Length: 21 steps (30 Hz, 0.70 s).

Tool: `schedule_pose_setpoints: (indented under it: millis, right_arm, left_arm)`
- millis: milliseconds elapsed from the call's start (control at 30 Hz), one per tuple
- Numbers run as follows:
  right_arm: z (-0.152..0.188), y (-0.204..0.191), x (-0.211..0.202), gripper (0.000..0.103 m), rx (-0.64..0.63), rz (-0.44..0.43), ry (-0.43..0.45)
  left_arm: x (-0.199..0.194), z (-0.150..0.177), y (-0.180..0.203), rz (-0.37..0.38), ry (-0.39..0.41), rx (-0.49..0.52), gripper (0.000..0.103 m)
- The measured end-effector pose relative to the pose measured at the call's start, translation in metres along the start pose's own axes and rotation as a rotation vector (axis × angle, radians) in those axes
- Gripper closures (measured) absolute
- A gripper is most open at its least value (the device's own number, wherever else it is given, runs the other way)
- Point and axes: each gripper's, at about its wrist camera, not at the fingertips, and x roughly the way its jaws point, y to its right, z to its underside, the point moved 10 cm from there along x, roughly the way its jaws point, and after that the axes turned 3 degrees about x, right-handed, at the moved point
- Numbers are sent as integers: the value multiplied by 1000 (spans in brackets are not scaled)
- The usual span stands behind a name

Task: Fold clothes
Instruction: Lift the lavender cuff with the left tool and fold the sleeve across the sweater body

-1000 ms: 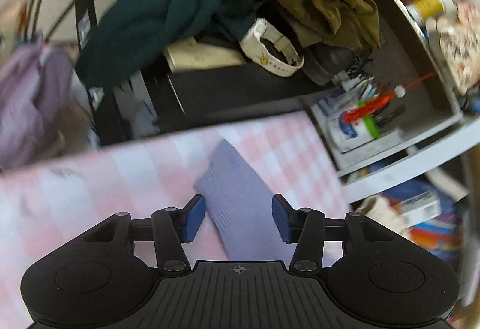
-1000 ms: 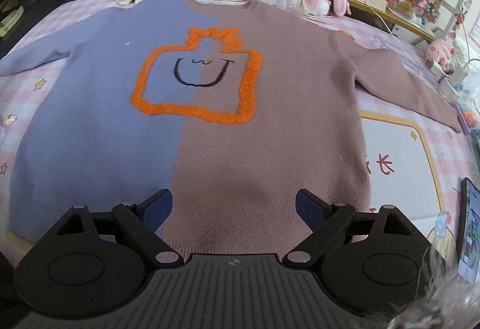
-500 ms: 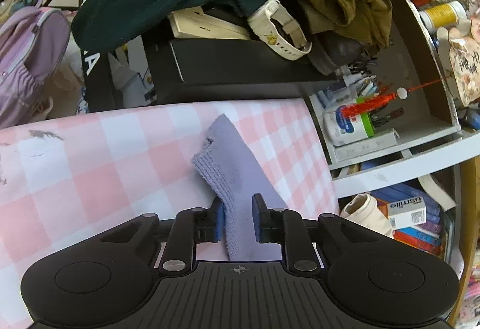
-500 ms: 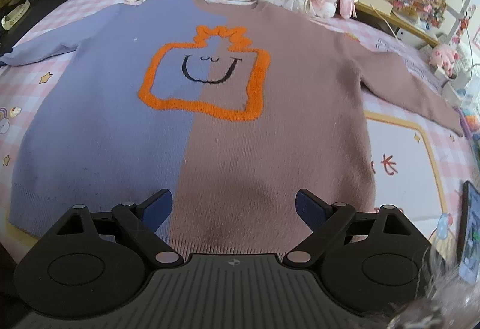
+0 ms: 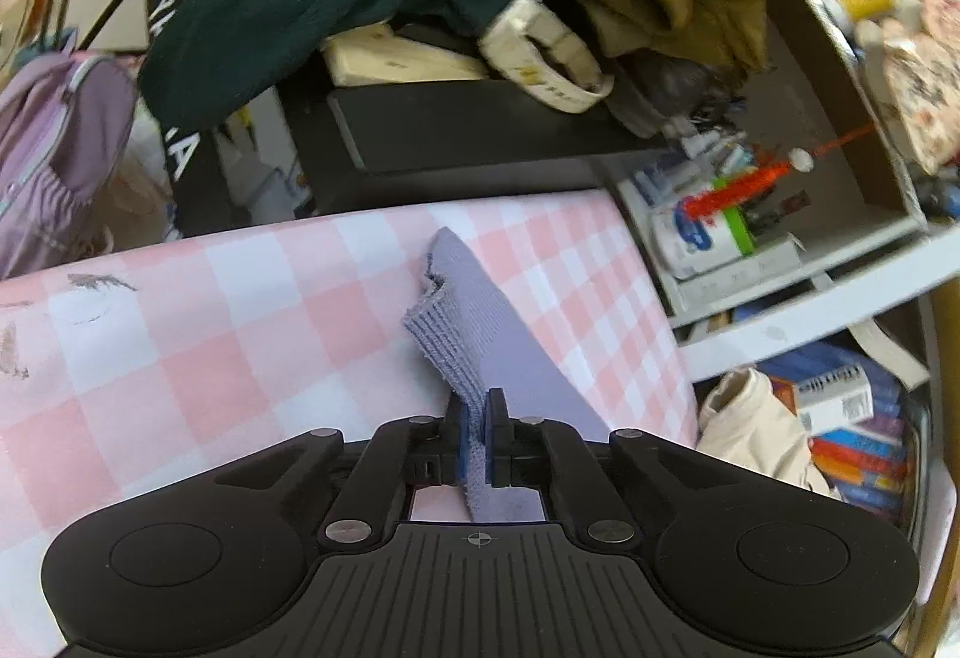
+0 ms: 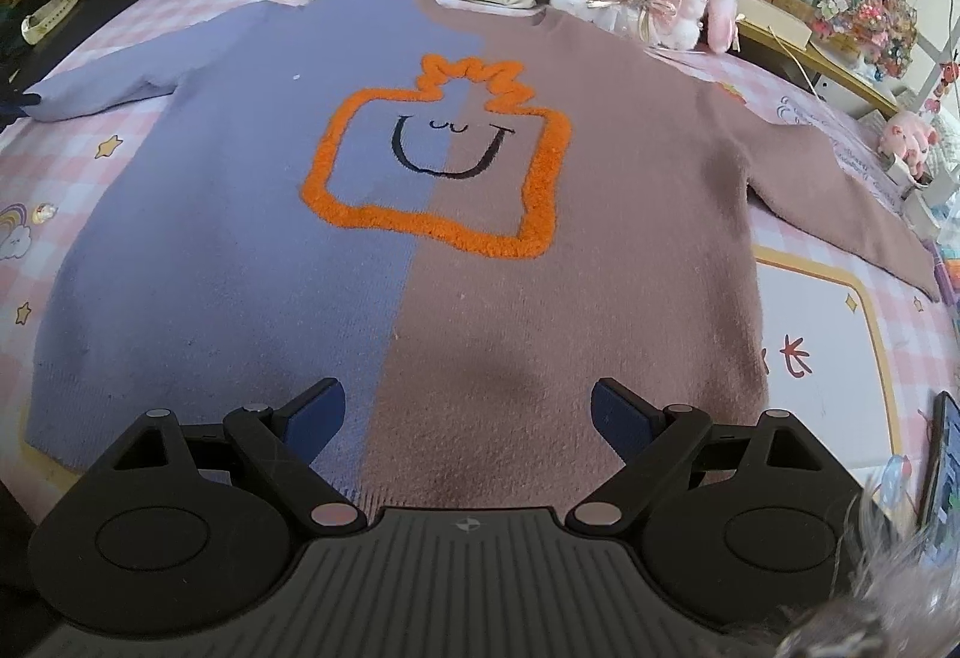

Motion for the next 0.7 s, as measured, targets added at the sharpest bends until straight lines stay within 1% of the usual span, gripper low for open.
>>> schedule_pose_setpoints:
  millis: [33,433,600,700]
  right_arm:
    - [0,0,-1,14,-3,2,3]
    - [-1,8,-1,14,39,13,9]
    - [1,15,0,14,56,9,9]
    - [1,21,1,14,63,2,10]
  left_arm:
    - [-1,0,1,1,2,7,100]
    - [-16,11,98,191,-18,201,100]
    - [-16,34,145,260,-56,280,100]
    - [-14,53,166,279,-83,322,100]
